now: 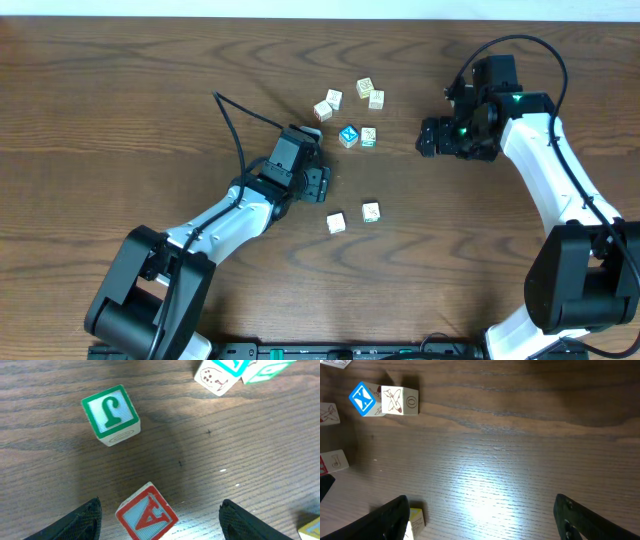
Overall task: Lift 3 blocks
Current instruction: 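Move the left gripper over the red-lettered A block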
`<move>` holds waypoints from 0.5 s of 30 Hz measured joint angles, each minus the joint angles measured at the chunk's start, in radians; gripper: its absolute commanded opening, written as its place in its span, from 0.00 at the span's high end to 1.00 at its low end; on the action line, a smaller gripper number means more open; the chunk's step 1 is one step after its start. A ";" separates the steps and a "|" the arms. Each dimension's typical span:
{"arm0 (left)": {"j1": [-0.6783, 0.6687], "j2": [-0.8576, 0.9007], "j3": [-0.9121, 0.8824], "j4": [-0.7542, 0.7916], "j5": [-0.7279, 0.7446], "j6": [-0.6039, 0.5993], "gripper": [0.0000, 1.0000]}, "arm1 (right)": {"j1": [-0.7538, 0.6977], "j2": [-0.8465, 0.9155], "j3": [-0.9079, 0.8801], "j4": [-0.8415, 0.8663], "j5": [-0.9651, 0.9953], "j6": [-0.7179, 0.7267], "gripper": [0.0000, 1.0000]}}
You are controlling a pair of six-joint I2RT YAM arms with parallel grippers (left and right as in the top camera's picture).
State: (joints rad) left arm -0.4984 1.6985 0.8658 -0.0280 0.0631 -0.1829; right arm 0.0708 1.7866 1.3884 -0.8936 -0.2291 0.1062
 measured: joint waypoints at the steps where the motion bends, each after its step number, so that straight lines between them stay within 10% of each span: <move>1: 0.000 0.000 0.000 0.000 -0.003 -0.011 0.25 | 0.000 0.000 0.000 0.000 0.000 0.000 0.11; 15: 0.000 0.000 0.000 -0.018 -0.061 -0.293 0.36 | 0.000 0.000 0.000 -0.003 0.000 0.000 0.11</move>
State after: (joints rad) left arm -0.4984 1.6985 0.8658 -0.0460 0.0025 -0.4763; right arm 0.0708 1.7866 1.3884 -0.8967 -0.2291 0.1062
